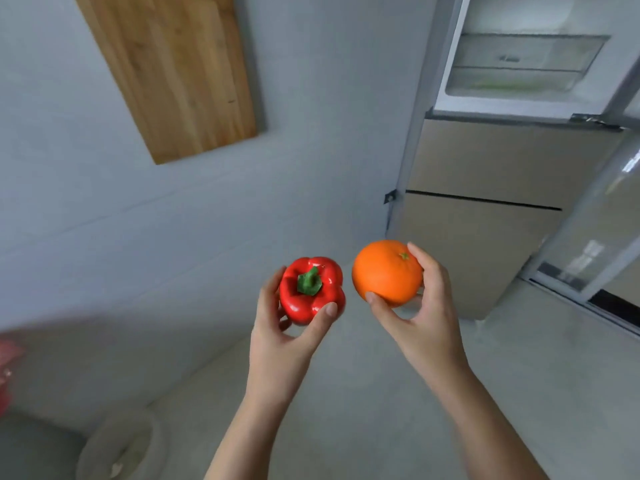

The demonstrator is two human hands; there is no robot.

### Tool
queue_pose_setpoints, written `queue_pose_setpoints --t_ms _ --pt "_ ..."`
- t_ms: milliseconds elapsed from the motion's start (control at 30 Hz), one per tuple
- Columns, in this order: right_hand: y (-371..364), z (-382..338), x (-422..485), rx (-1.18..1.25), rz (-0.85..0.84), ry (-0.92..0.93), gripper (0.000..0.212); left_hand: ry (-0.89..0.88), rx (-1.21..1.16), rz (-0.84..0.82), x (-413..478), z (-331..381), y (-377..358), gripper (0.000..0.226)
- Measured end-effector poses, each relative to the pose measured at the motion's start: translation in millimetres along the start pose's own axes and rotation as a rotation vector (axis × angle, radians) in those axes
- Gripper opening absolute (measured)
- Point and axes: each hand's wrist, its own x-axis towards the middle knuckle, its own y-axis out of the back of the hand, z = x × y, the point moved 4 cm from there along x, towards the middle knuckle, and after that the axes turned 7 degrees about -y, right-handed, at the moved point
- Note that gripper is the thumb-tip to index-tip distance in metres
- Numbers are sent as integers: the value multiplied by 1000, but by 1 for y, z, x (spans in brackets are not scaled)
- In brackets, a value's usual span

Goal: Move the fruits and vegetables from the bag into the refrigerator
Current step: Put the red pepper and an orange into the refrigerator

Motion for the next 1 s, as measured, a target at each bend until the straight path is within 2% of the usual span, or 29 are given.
queue_pose_setpoints --t_ms 233,433,533,1000 --pt "-1 31 93 -107 149 -47 78 -61 3 -186 117 -31 -60 69" --pt "31 78 152 -169 249 -106 78 -65 -2 -322 173 -56 -141 76" --pt "47 98 185 -180 282 -111 78 -62 -3 -367 196 -65 -181 71" --pt "208 194 384 -267 422 -93 79 -180 -85 -487 322 -41 -451 71"
